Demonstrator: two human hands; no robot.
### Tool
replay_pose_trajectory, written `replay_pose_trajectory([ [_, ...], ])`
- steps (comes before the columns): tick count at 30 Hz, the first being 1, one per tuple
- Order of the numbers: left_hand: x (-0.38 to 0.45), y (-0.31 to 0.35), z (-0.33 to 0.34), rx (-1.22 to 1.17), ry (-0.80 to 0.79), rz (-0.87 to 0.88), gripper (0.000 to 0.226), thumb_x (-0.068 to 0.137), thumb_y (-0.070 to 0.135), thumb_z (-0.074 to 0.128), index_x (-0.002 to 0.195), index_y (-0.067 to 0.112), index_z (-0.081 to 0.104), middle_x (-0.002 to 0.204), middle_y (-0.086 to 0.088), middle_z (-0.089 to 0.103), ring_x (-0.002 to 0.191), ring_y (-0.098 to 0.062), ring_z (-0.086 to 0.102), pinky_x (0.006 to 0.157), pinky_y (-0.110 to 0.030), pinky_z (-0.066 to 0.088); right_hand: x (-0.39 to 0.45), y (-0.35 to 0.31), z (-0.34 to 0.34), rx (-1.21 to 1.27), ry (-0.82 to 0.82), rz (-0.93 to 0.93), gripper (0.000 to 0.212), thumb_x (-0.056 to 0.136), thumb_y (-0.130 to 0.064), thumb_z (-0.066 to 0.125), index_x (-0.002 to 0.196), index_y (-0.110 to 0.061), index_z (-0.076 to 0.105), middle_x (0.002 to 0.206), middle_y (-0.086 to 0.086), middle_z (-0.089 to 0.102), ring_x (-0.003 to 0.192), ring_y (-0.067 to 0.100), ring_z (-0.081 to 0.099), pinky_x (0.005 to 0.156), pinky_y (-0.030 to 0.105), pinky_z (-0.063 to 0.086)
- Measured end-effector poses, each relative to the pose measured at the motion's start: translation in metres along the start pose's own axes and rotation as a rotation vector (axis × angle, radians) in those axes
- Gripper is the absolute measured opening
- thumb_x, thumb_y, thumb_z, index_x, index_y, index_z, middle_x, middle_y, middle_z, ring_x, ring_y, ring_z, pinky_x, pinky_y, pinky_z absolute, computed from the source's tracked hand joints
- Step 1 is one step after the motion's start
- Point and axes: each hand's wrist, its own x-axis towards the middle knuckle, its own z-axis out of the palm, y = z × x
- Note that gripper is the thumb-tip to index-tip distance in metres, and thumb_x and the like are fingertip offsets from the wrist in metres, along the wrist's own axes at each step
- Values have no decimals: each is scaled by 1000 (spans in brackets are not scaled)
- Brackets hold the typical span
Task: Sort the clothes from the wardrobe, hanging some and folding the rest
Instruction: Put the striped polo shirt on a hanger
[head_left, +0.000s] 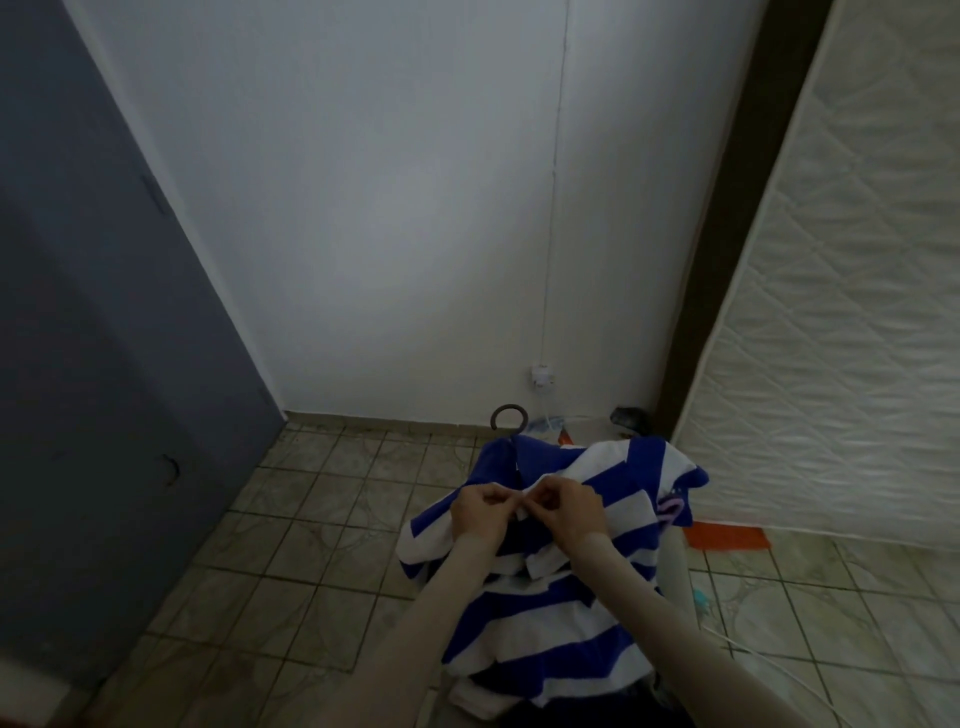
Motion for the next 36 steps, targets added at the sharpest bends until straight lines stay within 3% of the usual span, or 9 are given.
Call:
replay_pose_trajectory([
  [5,2,-1,0,88,-6,20,20,86,6,63,69,17,64,89,-14,69,90,-28,64,85,-37,53,1,1,-2,79,-58,57,8,88,-29,63,89,-21,66,97,2,70,92,16,63,95,34,47],
  [10,2,-5,-2,163,-31,74,9,87,11,62,84,9,69,90,-12,69,90,-25,64,81,-34,53,3,3,-7,195,-137,117,6,85,-28,66,78,-29,65,97,0,69,97,17,61,95,35,46],
  [14,0,-6,-6,267,-45,139,16,89,16,61,96,5,70,94,-11,70,88,-19,63,76,-27,50,0,1,-9,141,-191,119,7,88,-30,61,82,-29,64,98,-4,67,100,15,58,98,32,40],
  [18,-3,-5,-9,356,-19,193,18,90,17,61,98,3,68,97,-11,69,87,-18,61,70,-19,43,-1,2,-11,136,-260,134,15,90,-32,58,76,-36,62,89,-10,64,103,17,58,105,40,33],
  [23,-6,-4,-9,371,-11,231,13,87,18,65,91,6,66,94,-10,69,79,-12,58,66,-16,41,5,11,-12,169,-333,96,21,90,-23,59,73,-35,64,77,-13,63,91,15,59,102,45,39],
  [26,-5,-4,-14,305,-9,222,16,81,18,72,86,13,58,86,-5,66,77,-12,58,68,-19,47,4,9,-14,165,-315,91,18,89,-21,61,74,-32,63,77,-10,63,87,14,59,98,42,45],
  [32,5,0,-24,331,14,148,38,90,9,56,127,12,47,74,6,52,82,-11,54,74,-20,39,9,-2,-13,-50,-211,67,10,88,-27,61,80,-30,57,96,-4,64,95,15,60,90,33,50],
  [36,14,3,-26,401,63,90,31,92,22,58,120,12,53,86,-4,59,85,-16,56,73,-23,41,16,-6,-15,-121,-30,37,12,91,-25,55,97,-18,62,101,0,63,94,17,59,83,30,49],
])
